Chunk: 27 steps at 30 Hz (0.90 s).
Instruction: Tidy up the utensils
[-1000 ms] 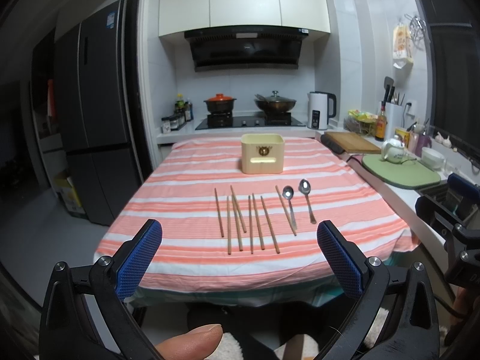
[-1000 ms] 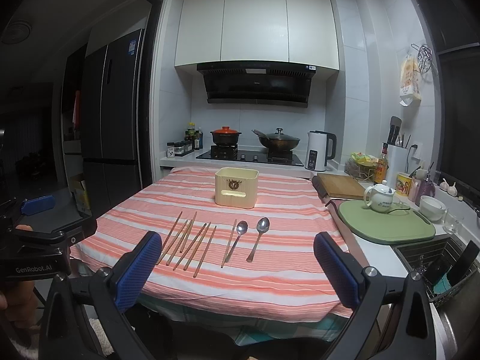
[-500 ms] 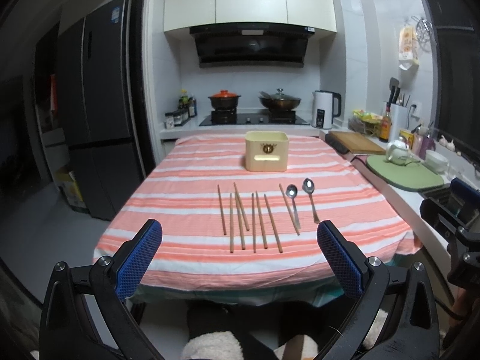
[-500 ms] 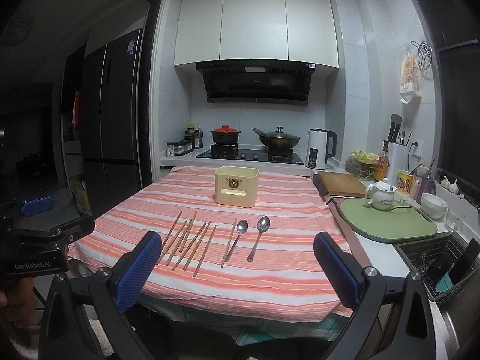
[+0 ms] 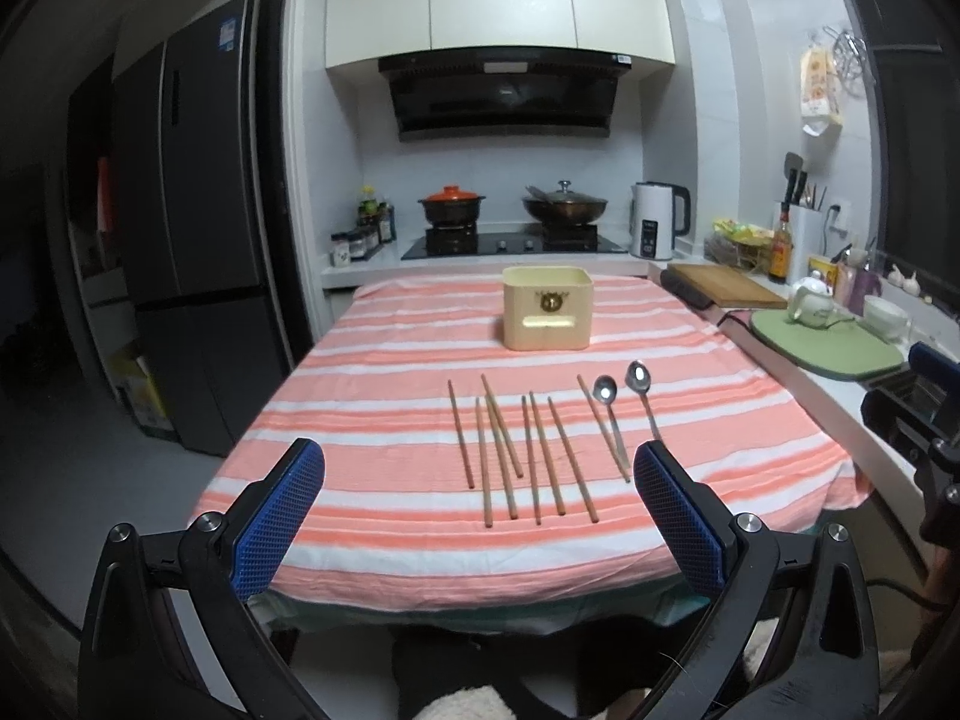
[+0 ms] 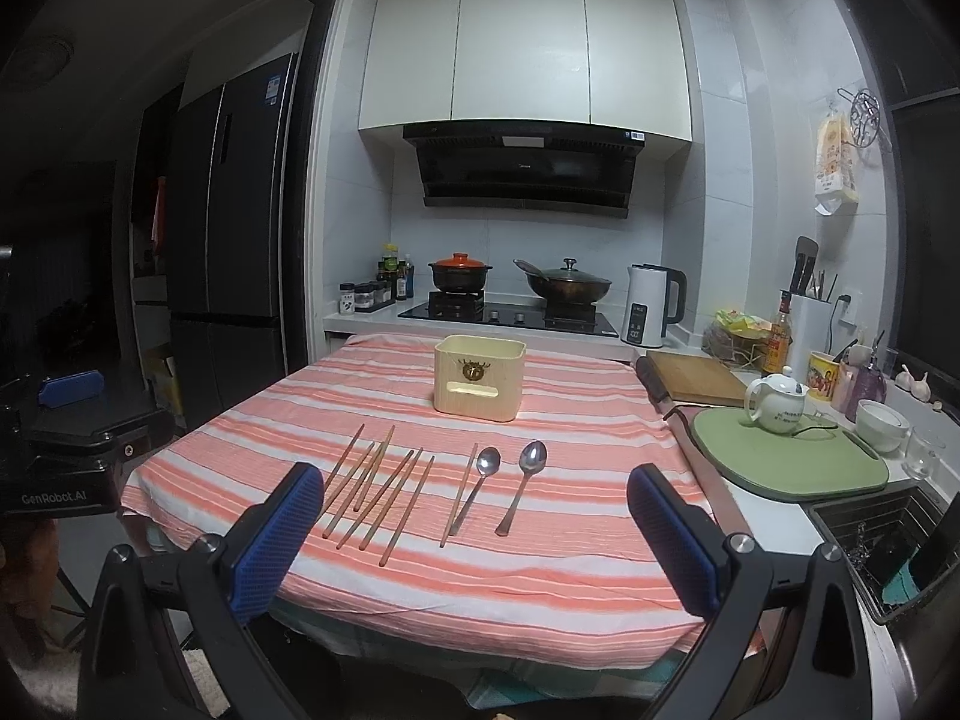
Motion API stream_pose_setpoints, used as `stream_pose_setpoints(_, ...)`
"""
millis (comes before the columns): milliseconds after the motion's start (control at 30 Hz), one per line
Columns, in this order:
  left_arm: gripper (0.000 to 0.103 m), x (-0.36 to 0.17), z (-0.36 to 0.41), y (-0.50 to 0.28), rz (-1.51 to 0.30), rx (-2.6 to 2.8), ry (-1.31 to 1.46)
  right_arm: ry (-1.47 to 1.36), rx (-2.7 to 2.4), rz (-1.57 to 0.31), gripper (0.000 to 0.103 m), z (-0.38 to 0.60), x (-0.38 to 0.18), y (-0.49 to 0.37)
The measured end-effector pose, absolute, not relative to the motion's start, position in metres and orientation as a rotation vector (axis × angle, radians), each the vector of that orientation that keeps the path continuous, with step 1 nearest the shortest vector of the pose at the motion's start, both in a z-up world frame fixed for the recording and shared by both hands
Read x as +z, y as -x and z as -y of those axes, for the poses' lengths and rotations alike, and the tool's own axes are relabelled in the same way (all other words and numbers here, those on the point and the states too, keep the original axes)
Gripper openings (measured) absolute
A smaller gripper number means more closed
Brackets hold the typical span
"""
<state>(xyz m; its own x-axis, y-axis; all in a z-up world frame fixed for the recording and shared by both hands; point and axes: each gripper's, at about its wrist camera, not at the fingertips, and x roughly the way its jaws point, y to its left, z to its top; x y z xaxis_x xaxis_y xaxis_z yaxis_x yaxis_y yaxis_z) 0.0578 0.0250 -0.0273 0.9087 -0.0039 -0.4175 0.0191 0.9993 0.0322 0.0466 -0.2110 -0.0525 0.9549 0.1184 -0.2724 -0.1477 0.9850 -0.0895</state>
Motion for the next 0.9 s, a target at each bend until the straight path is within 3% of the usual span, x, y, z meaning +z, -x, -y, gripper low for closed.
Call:
stream_pose_setpoints(333, 0.103, -0.088, -0.049, -0.115, -0.553, -0.031, 0.006, 0.155, 0.176, -0.274, 0.103, 0.218, -0.085, -0.097)
stream_pose_setpoints(900, 0.102, -0.173, -0.049, -0.186, -0.680, -0.115, 0.037, 0.178, 0.254, -0.459, 0.103, 0.206, -0.180, -0.172)
